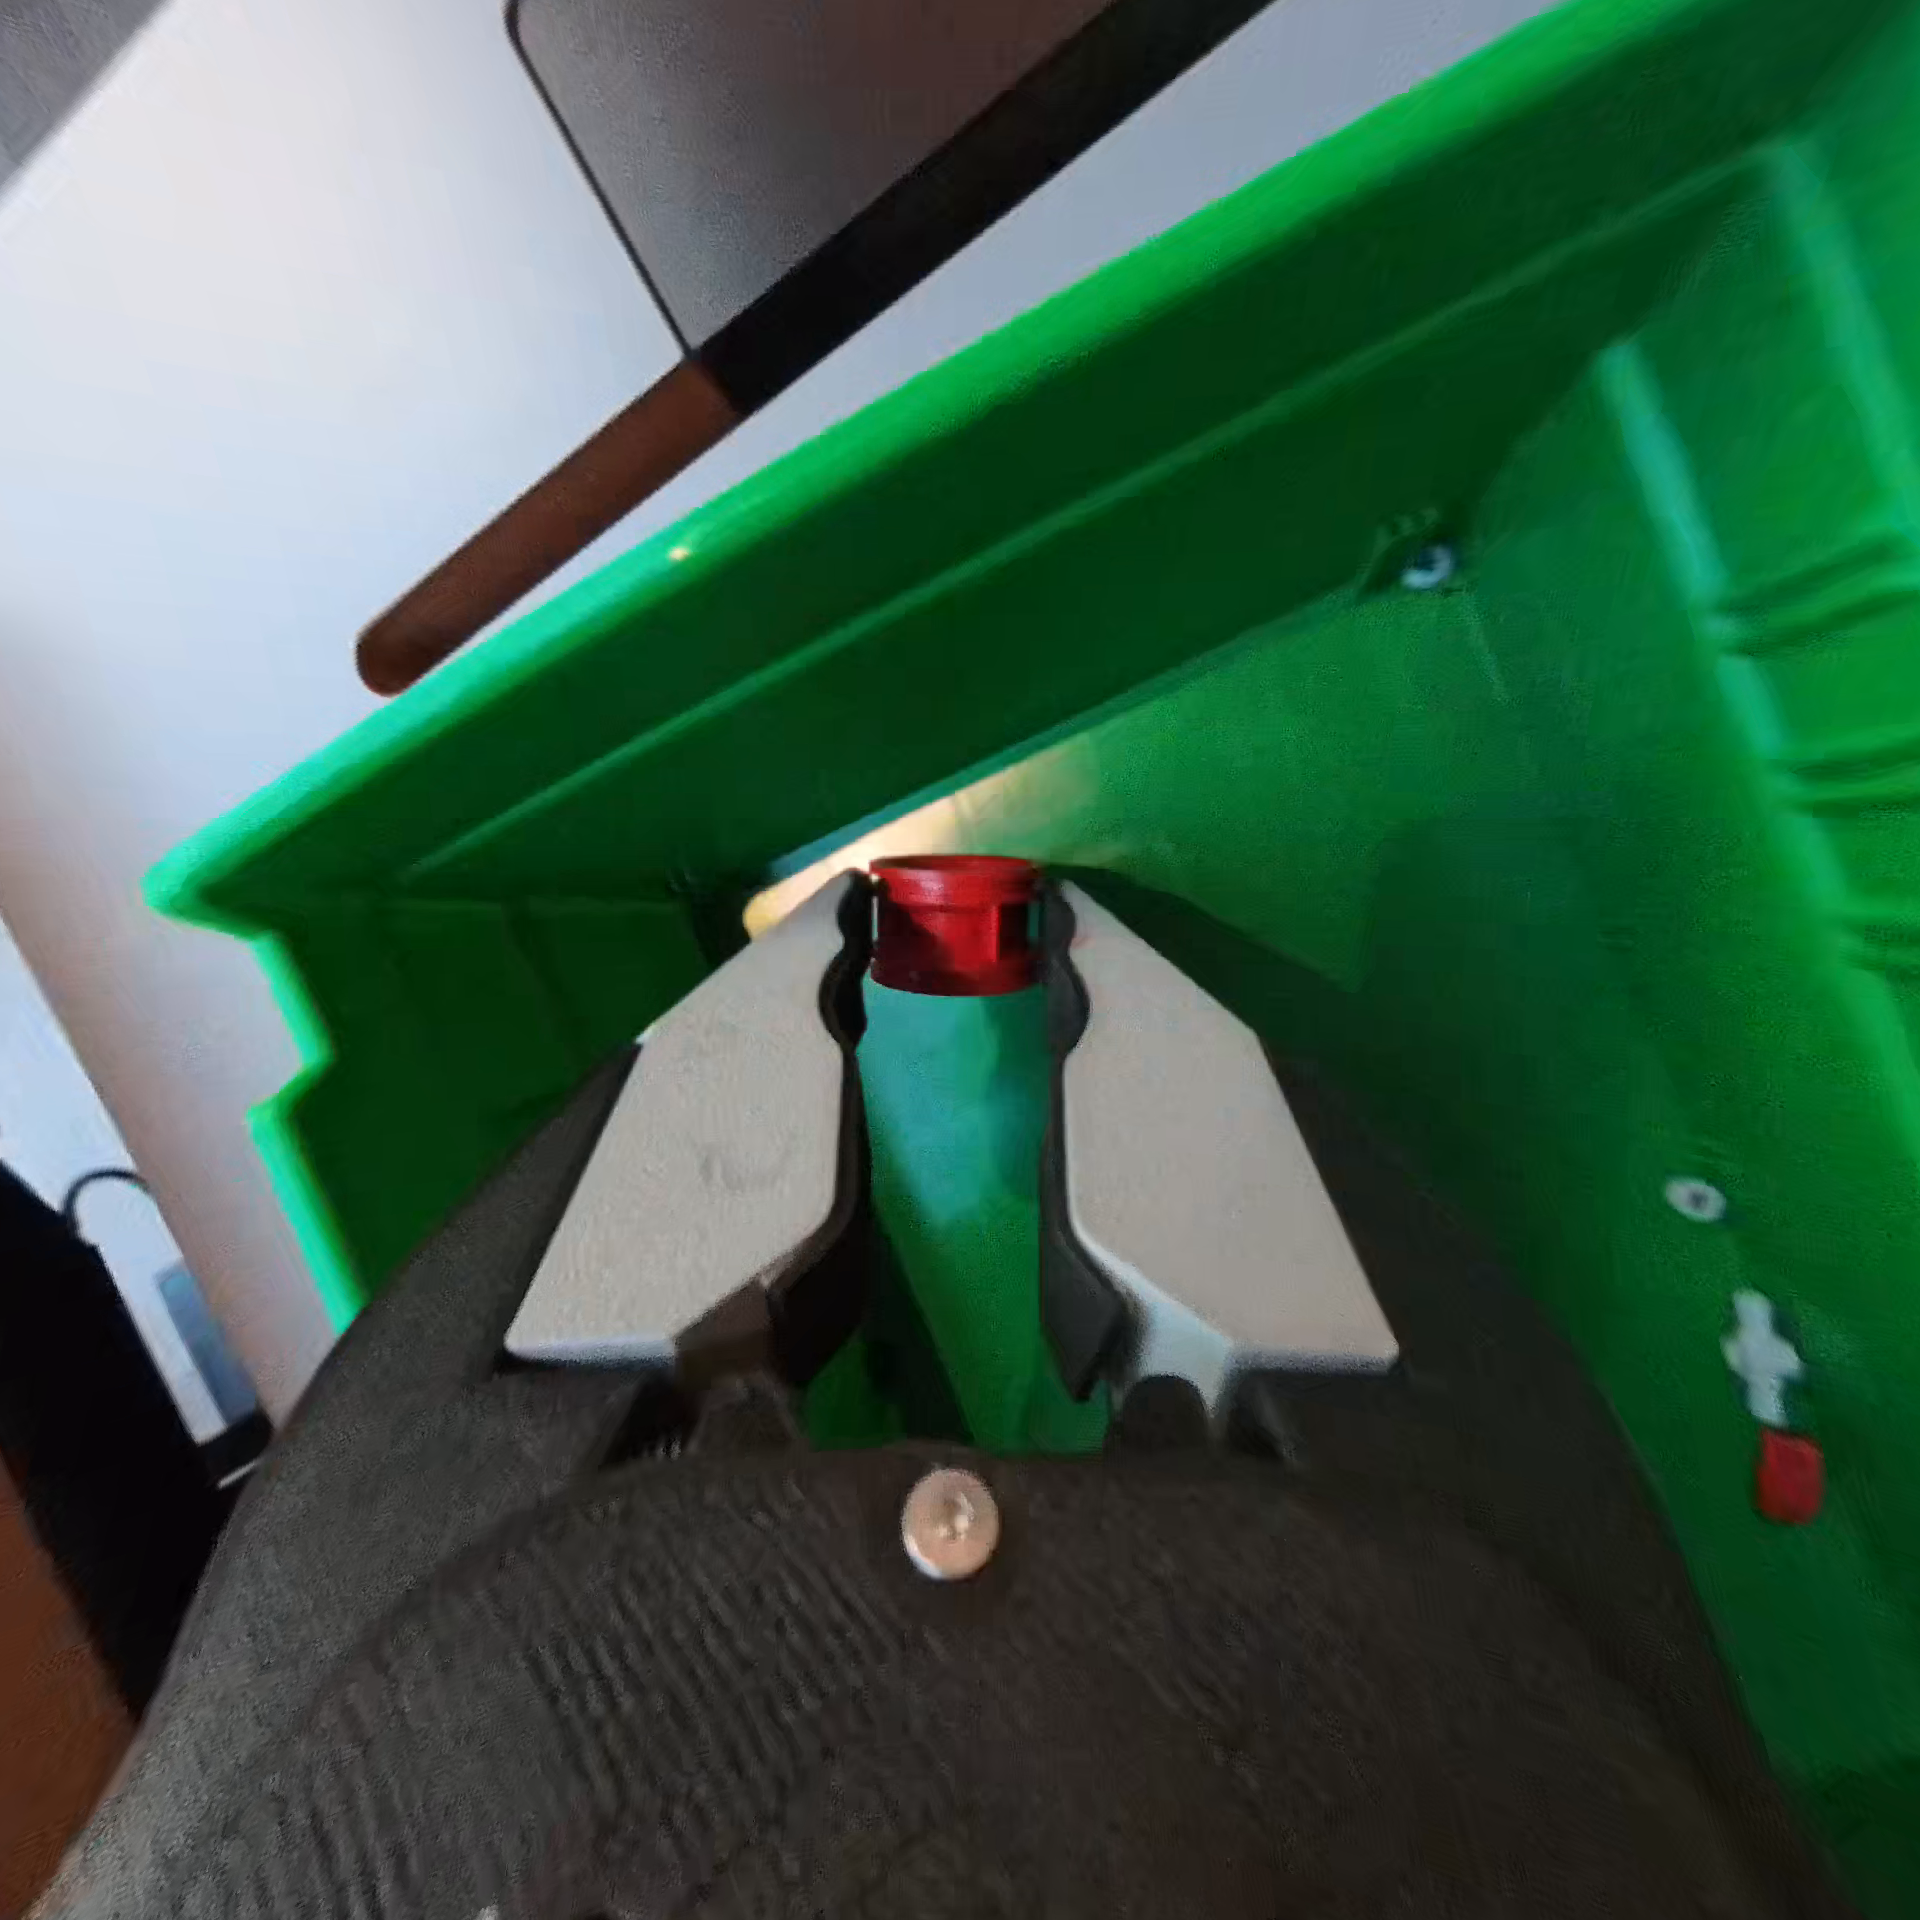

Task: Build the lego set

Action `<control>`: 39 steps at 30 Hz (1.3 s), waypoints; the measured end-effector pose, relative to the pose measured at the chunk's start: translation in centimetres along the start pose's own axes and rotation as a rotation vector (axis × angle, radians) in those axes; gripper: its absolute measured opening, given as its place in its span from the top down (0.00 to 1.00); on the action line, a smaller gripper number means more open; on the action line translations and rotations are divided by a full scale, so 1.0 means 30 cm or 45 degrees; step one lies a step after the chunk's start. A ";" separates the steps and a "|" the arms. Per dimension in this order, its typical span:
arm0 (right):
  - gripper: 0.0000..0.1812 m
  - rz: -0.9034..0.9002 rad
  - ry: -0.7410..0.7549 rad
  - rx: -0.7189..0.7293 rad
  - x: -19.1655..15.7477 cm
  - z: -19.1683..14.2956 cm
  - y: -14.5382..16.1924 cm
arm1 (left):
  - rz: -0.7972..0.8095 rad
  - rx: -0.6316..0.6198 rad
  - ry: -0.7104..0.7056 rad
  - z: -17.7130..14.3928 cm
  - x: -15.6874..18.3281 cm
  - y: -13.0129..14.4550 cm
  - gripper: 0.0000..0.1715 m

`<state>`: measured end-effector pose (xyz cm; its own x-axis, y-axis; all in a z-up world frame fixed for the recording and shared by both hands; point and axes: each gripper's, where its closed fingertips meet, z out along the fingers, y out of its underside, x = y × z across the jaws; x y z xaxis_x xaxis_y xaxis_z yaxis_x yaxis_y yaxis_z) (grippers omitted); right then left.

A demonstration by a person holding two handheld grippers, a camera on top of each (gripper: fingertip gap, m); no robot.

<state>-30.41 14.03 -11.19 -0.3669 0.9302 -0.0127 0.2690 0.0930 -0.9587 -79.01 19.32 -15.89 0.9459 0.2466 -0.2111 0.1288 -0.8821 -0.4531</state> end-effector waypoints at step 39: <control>0.72 -0.025 0.019 -0.378 -0.075 0.109 -0.020 | 0.292 0.597 0.170 -0.655 0.807 0.715 0.72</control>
<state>-32.66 10.71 -11.51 -0.3623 0.9320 0.0111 0.5116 0.2088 -0.8335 -47.51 -1.52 -13.71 0.9677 -0.0119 -0.2518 -0.2036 -0.6258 -0.7529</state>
